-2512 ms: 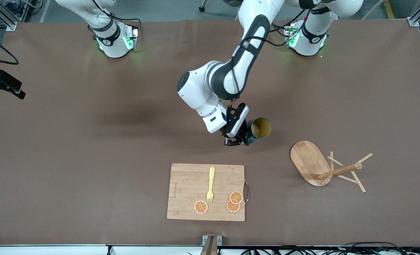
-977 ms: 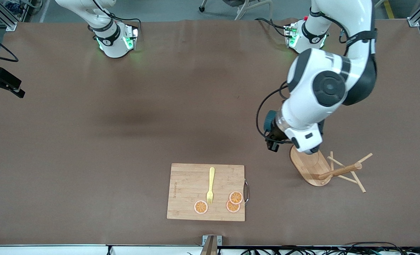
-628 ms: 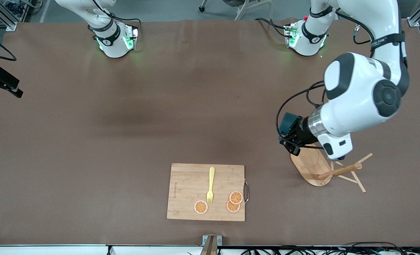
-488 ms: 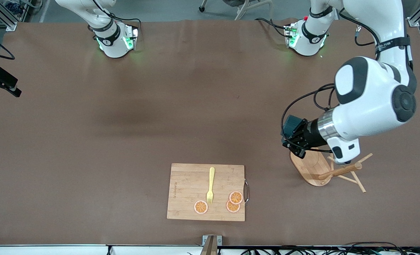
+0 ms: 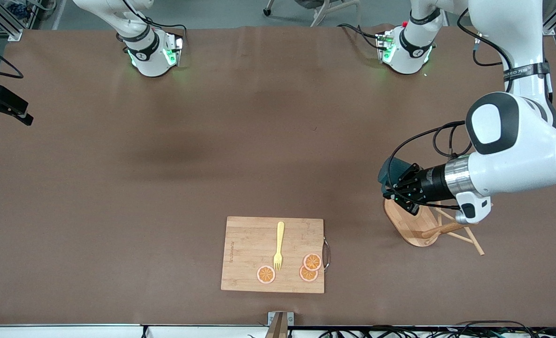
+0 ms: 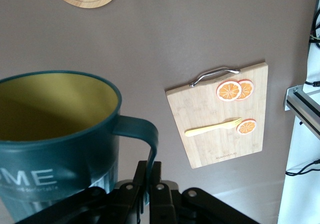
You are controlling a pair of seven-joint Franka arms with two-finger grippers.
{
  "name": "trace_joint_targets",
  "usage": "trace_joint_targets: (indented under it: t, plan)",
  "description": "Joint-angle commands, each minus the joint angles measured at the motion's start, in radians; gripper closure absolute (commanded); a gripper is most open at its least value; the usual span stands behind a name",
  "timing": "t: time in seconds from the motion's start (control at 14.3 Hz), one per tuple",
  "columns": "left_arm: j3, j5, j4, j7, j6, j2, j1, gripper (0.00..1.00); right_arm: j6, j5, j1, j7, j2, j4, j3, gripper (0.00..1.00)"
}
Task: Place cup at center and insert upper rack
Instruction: 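Hang the mug handle onto a peg of the mug tree with the left gripper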
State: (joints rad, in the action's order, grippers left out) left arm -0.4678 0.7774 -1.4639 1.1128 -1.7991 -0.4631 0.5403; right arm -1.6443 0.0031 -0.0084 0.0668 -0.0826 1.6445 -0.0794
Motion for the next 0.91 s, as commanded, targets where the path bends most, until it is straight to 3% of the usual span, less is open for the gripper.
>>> trace_joint_targets:
  t: [0.0,0.84]
  plan:
    - [0.009,0.022,-0.068,-0.054,-0.014,0.051,-0.019,1.00,-0.020,-0.011,0.005,-0.002,0.027,-0.037,0.000,0.00]
    - [0.009,0.083,-0.078,-0.180,-0.019,0.021,-0.100,1.00,-0.015,-0.011,0.005,-0.004,0.029,-0.037,0.001,0.00]
